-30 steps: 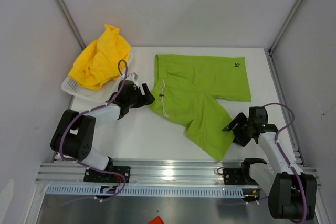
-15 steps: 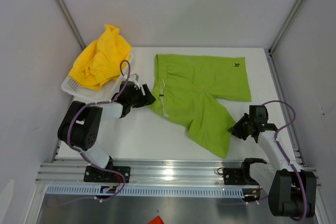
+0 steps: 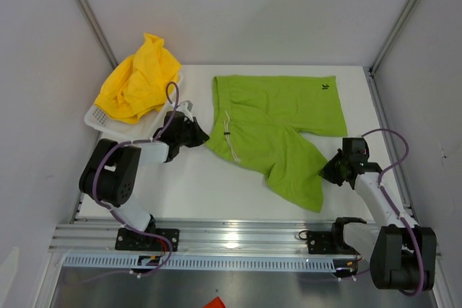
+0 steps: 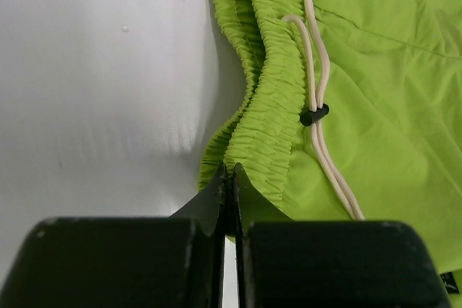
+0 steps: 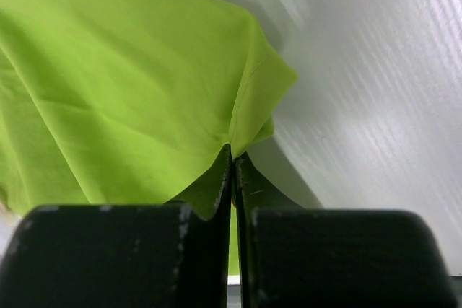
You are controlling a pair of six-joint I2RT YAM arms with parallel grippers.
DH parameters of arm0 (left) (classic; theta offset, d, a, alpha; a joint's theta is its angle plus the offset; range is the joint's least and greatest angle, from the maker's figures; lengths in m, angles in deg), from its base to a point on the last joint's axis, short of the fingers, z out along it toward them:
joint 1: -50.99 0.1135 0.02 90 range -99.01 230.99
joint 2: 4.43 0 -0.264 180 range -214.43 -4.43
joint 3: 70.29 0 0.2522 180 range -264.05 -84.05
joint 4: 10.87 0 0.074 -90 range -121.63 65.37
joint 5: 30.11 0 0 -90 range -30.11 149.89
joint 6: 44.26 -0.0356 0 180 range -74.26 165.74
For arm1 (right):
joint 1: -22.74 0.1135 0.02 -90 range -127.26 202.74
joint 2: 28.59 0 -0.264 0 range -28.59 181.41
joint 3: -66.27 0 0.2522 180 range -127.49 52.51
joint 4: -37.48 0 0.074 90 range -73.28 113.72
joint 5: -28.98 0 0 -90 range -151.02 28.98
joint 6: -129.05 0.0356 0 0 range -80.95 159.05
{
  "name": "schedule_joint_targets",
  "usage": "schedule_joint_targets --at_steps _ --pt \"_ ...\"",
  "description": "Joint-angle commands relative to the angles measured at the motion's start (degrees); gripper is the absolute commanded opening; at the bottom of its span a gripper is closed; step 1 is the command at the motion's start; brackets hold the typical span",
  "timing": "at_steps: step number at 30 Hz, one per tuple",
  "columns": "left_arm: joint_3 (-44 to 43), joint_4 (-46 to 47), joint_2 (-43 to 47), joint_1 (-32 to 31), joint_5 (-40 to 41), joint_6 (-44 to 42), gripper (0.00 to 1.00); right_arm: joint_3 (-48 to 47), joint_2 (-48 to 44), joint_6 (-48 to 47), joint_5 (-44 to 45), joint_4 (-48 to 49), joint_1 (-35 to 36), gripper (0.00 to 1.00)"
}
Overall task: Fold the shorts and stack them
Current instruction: Flatten the shorts out
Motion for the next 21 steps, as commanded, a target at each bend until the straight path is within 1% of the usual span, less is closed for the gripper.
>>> schedule_joint_targets --at_steps 1,2,4,6,10,12,16,21 --pt "-1.14 -1.12 4.09 0.34 -3.9 0.52 0.0 -4.13 1.89 -2.32 5.11 0.78 0.77 0.0" --pt "-1.32 -2.09 4.8 0.34 -4.25 0.96 0.0 -5.36 2.07 -2.59 5.3 0.52 2.52 0.0" --pt "-1.32 -4.89 7.26 0.25 -4.87 1.31 0.0 -6.51 2.07 -3.73 9.15 0.52 3.58 0.0" --pt "-1.32 -6.84 10.06 0.25 -5.66 1.58 0.0 -8.17 2.25 -5.13 10.92 0.51 4.55 0.0" --pt "-1.75 -12.54 14.89 0.43 -4.17 2.01 0.0 -10.46 2.07 -8.65 11.45 1.13 6.66 0.0" --pt "-2.54 -14.31 16.4 1.39 -5.04 2.63 0.0 -11.34 1.63 -9.09 14.16 1.13 8.94 0.0" --pt "-2.9 -15.11 17.81 4.29 -9.17 3.95 0.0 -12.84 2.51 -9.79 16.64 -0.27 9.74 0.0" --pt "-3.34 -18.18 20.88 6.23 -6.98 3.6 0.0 -13.11 3.3 -10.68 19.09 -0.19 10.44 0.0"
